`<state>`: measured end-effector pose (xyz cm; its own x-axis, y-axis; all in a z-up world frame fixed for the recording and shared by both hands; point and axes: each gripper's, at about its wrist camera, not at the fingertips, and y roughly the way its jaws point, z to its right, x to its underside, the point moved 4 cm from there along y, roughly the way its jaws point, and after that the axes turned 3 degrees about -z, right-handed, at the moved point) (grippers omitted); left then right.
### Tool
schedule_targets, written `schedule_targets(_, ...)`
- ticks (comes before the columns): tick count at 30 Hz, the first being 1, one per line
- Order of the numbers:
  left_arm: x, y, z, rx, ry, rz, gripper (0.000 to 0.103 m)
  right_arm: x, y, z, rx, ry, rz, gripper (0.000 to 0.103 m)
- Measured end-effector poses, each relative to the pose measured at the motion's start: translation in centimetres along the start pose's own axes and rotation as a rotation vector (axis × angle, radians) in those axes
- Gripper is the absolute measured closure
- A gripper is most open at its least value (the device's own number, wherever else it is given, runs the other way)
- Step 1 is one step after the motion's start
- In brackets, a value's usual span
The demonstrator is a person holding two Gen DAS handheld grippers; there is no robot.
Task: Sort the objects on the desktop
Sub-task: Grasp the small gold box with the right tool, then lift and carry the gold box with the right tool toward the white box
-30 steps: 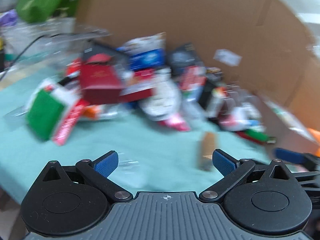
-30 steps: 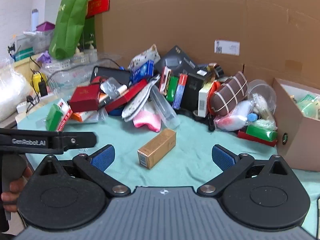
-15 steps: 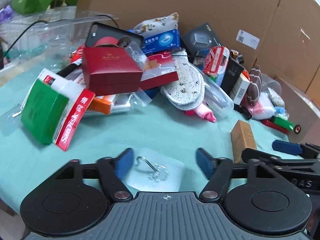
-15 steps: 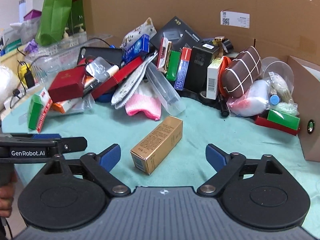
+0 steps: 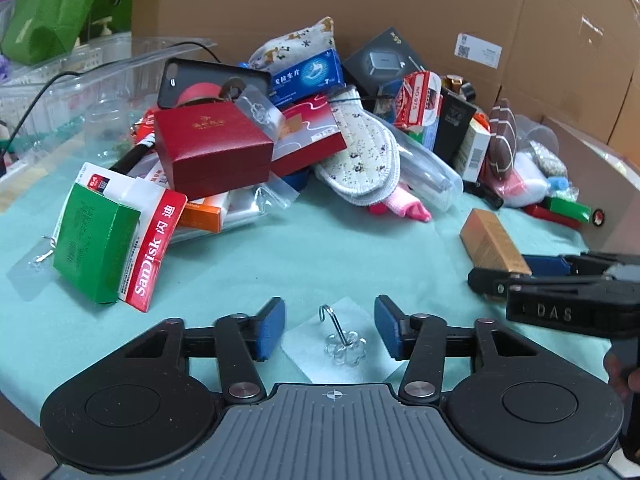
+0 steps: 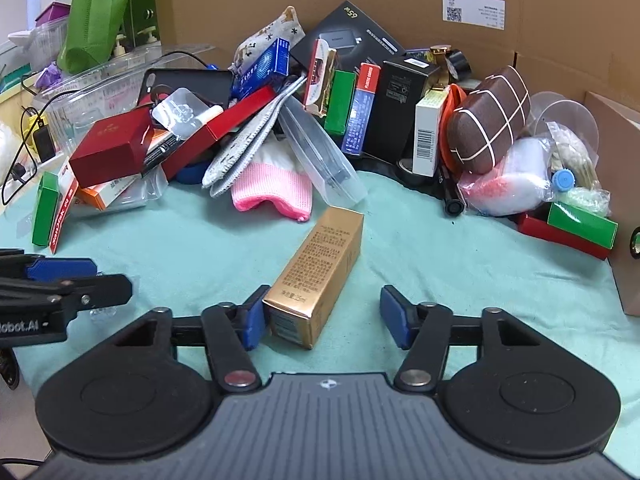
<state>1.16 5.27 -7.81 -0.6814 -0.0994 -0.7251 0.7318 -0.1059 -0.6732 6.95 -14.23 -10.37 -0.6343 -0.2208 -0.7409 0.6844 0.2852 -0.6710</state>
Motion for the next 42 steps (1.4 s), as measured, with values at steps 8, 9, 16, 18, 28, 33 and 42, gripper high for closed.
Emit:
schedule_targets(8, -0.4, 1.0, 0.6, 0.013, 0.047, -0.007, 0.098, 0.1, 0.0, 0.0, 0.005, -0.014, 0.004, 0.062)
schedule_targets(9, -0.5, 1.2, 1.0, 0.026, 0.065, -0.004, 0.102, 0.1, -0.1, 0.1, 0.012, -0.015, 0.005, 0.064)
schedule_targets(16, -0.5, 1.5, 2.5, 0.065, 0.124, -0.007, 0.103, 0.3, -0.5, 0.6, 0.038, -0.030, -0.001, 0.075)
schedule_targets(18, -0.2, 1.0, 2.4, 0.059, 0.137, -0.007, 0.072, 0.4, -0.5, 0.7, 0.037, -0.025, 0.000, 0.075)
schedule_targets(28, 0.6, 0.3, 3.0, 0.035, 0.200, -0.012, 0.093, 0.5, -0.4, 0.9, 0.033, -0.011, 0.007, 0.075)
schedule_targets(33, 0.8, 0.3, 3.4, 0.040, 0.219, -0.010, 0.103, 0.6, -0.5, 0.9, 0.033, -0.014, 0.008, 0.075)
schedule_targets(42, -0.6, -0.2, 3.5, 0.065, 0.175, 0.029, 0.103, 0.6, -1.2, 1.4, 0.029, 0.012, 0.021, 0.076)
